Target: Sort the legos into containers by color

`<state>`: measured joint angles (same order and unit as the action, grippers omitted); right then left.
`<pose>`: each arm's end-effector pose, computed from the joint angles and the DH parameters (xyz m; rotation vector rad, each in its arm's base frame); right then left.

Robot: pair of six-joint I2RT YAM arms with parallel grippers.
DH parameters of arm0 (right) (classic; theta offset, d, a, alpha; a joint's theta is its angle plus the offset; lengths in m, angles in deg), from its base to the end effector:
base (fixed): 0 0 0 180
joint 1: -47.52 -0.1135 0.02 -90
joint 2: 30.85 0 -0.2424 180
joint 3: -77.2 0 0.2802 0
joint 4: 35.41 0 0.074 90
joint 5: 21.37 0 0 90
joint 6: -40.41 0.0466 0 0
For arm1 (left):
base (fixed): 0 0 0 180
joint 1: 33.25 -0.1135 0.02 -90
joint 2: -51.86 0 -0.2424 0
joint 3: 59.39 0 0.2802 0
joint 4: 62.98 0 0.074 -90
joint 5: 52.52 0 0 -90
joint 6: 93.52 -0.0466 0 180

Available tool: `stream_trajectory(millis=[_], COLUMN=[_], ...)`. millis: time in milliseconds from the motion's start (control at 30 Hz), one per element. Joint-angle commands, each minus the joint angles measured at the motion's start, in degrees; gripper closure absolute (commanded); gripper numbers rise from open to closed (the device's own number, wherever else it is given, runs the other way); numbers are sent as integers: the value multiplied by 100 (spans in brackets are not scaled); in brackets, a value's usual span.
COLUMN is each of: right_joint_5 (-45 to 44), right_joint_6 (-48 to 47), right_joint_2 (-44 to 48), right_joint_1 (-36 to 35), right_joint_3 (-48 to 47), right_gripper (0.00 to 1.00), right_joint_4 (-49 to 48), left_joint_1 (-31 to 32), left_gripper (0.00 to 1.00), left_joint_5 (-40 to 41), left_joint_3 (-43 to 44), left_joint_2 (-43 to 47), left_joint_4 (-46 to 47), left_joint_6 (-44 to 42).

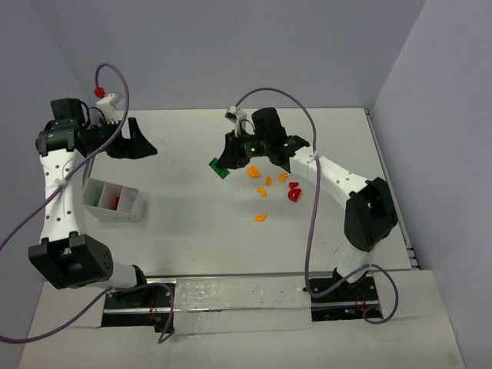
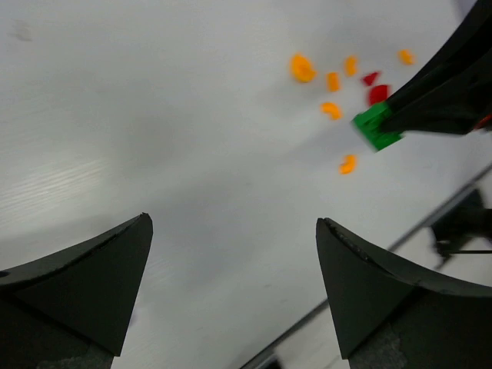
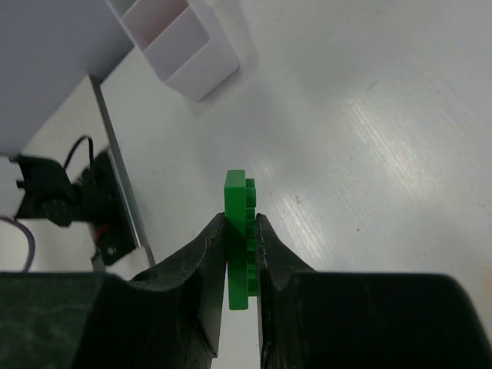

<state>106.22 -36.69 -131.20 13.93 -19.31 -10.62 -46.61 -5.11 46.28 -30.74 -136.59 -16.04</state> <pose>0.3512 0.2674 0.2800 -0.8036 2.0131 1.1620 0.3142 0.0422 0.3801 0.2962 2.2385 -0.6699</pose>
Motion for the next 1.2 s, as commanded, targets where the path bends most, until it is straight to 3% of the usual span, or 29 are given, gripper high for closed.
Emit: stream_trajectory(millis=[0, 167, 300, 500, 633, 933, 1167], right_joint_5=[-547, -1465, -1995, -2171, -2065, -2010, -2010], right_joint_6=[-1257, -1887, -2007, -2098, -2067, -2120, -2116], right_joint_2=[706, 763, 642, 510, 442, 372, 367], right_joint_1=[-494, -939, -1268, -1517, -1563, -1651, -1668], right_joint_3=[243, 152, -98, -380, -510, -691, -686], right_gripper=[100, 100, 100, 100, 100, 100, 100], right_joint_4=[-479, -364, -331, -200, -137, -34, -30], left_joint_1=[484, 1043, 1264, 1592, 1715, 1793, 1793], left_gripper=[1, 1, 1, 1, 9, 18, 33], left_joint_5=[-1307, -910, -1174, -1242, -1279, -1375, -1504], left_joint_3=[-906, -1531, -2063, -2268, -2354, -2390, -2488], left_joint_2=[401, 605, 630, 629, 614, 521, 482], left_joint_4=[1431, 2360, 2943, 3125, 3141, 3339, 3479], left_joint_6=[1955, 3321, 4146, 4296, 4259, 4498, 4695])
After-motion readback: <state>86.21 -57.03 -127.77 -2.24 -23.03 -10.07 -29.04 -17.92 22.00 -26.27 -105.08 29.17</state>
